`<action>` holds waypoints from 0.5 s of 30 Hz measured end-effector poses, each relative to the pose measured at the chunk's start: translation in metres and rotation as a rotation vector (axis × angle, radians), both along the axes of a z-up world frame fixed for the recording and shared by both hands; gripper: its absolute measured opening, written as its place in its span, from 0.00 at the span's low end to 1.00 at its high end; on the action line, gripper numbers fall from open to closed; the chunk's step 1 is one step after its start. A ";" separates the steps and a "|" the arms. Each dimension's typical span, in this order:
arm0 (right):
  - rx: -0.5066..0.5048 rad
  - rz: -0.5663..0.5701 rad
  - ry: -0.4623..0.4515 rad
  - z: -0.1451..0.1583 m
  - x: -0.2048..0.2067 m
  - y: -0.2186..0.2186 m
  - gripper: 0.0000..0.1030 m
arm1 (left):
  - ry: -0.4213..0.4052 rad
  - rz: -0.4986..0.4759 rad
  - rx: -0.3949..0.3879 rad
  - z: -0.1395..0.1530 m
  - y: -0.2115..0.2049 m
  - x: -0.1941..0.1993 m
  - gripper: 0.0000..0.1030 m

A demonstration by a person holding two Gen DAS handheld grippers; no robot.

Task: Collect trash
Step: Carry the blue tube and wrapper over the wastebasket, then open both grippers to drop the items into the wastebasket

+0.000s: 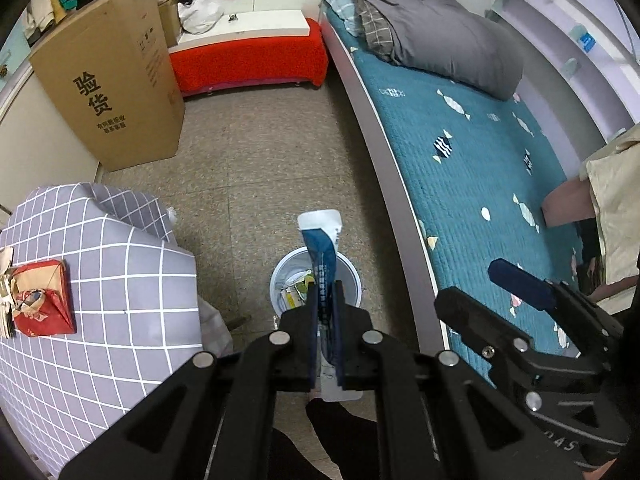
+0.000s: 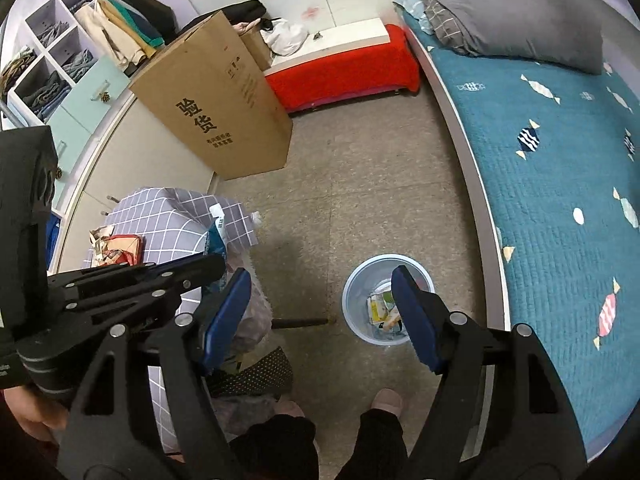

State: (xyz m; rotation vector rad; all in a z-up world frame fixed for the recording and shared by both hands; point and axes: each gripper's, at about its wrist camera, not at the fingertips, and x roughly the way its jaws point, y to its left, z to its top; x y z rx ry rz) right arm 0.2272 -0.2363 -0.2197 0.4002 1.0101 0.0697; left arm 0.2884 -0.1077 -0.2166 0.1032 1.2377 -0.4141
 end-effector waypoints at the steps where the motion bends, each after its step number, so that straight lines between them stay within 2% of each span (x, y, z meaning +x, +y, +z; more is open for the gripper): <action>1: 0.000 -0.006 0.000 0.000 -0.002 -0.002 0.70 | 0.001 -0.004 0.002 0.000 -0.003 0.000 0.06; 12: -0.004 -0.088 0.004 0.002 -0.017 -0.025 0.71 | -0.017 -0.051 0.020 0.001 -0.028 0.007 0.07; 15: -0.006 -0.111 -0.001 0.003 -0.020 -0.032 0.71 | -0.030 -0.053 0.009 0.003 -0.034 0.010 0.11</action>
